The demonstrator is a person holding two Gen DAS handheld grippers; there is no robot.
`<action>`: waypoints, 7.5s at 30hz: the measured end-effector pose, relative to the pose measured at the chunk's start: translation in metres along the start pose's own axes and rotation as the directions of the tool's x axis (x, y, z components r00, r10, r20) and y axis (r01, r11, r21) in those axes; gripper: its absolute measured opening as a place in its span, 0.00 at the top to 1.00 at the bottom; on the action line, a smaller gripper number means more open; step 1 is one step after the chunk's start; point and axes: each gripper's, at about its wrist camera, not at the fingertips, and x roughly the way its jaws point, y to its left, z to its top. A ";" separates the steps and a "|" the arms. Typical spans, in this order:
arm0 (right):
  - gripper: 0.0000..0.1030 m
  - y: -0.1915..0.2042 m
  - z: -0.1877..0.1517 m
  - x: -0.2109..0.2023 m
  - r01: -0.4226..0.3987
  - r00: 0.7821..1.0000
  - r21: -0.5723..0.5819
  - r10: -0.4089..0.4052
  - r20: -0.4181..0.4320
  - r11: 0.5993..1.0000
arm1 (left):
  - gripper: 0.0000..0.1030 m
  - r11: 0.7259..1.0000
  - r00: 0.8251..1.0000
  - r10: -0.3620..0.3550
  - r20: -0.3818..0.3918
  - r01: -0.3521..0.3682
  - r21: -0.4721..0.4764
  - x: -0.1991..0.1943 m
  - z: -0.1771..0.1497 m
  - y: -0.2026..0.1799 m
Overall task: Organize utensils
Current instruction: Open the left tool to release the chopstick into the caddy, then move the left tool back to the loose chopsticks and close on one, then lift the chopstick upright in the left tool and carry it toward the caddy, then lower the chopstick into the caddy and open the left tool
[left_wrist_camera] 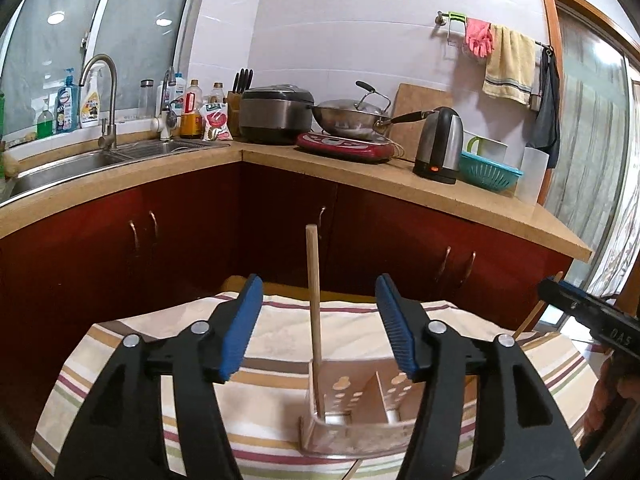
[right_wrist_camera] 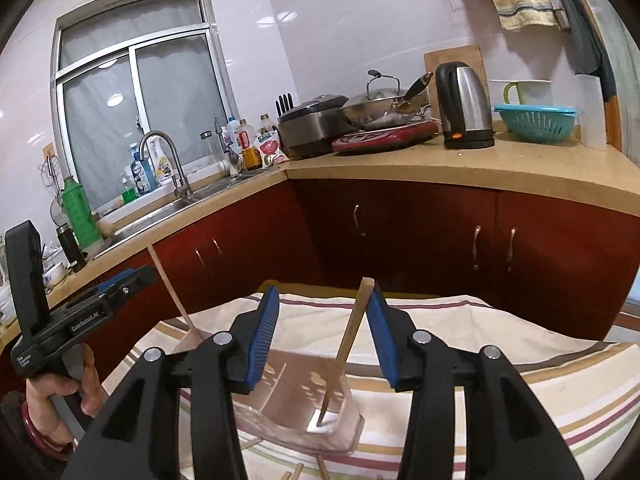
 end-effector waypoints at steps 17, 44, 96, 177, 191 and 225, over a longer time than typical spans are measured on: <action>0.50 -0.009 -0.068 -0.089 0.079 0.997 -0.004 -0.079 0.012 0.997 | 0.32 0.998 0.999 0.049 0.008 -0.049 0.044 -0.091 -0.082 -0.003; 0.81 -0.031 -0.232 -0.112 0.144 0.960 -0.026 -0.146 -0.239 0.989 | 0.32 0.993 0.986 0.117 -0.116 -0.113 0.041 -0.163 -0.222 -0.001; 0.93 -0.032 -0.270 -0.152 0.146 0.965 0.026 -0.137 -0.222 0.989 | 0.93 0.987 0.964 -0.025 -0.264 0.066 0.149 -0.180 -0.299 -0.028; 0.94 0.032 -0.113 -0.213 0.055 0.985 -0.103 -0.037 0.170 0.993 | 0.94 0.993 0.990 -0.064 0.129 0.050 0.106 -0.232 -0.123 -0.024; 0.94 0.050 -0.082 -0.215 0.020 0.972 -0.132 0.012 0.236 0.991 | 0.94 0.987 0.975 -0.115 0.192 0.091 0.131 -0.238 -0.084 -0.030; 0.94 0.065 0.041 -0.046 0.052 0.943 -0.181 0.011 0.334 0.982 | 0.94 0.976 0.933 -0.139 0.333 0.072 0.204 -0.091 0.054 -0.038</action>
